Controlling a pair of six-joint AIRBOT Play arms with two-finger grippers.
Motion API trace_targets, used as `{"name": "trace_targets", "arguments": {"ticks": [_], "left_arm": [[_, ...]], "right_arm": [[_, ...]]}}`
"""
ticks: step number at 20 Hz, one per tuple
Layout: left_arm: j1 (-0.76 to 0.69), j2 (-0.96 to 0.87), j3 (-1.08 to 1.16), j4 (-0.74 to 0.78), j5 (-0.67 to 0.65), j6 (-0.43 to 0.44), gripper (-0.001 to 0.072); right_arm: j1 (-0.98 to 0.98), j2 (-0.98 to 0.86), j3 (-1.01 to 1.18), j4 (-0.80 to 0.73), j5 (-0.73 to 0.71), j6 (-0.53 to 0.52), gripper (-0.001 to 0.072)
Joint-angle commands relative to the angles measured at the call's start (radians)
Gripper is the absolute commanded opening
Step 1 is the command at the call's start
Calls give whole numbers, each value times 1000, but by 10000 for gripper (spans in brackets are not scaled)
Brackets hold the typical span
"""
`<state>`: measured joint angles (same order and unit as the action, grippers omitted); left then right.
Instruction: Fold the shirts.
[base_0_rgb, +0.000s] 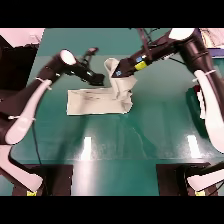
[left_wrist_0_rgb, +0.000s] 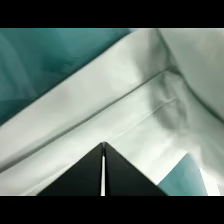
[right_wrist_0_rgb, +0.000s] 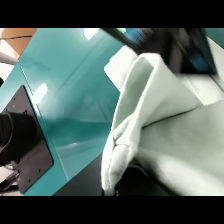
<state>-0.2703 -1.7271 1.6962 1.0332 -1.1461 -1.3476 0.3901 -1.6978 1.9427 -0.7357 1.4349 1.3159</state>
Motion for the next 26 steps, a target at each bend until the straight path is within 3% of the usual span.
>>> {"name": "trace_targets", "arguments": {"ticks": [1, 4, 5, 6, 7, 10, 13, 16, 20, 25, 26], "left_arm": [[137, 142, 1, 114, -136, 32, 24], [241, 249, 1, 139, -175, 39, 24], [270, 278, 1, 138, -174, 39, 24], [293, 299, 1, 138, -170, 39, 24], [317, 319, 1, 138, -171, 39, 24], [367, 349, 1, 138, -191, 39, 24], [380, 349, -9, 138, -222, 39, 24], [380, 348, -56, 110, -224, 39, 24], [380, 348, -161, 93, -217, 43, 24], [377, 348, -249, 47, -142, 47, 24], [376, 348, -254, 37, -134, 47, 24]], "right_arm": [[84, -97, 62, 2, -95, -27, 17], [188, -219, 121, 16, -235, -103, 21], [230, -252, 118, 58, -319, -166, 125], [268, -277, 112, 122, -394, -257, 370], [300, -295, 113, 171, -442, -319, 515], [308, -269, 112, 121, -396, -322, 517], [224, -209, 98, -19, -210, -182, 506], [92, -126, -55, -25, -107, -126, 505], [-91, -35, -305, -24, -111, -62, 505], [-240, -13, -522, 19, -175, -54, 516], [-247, -13, -561, 55, -207, -55, 625]]}}
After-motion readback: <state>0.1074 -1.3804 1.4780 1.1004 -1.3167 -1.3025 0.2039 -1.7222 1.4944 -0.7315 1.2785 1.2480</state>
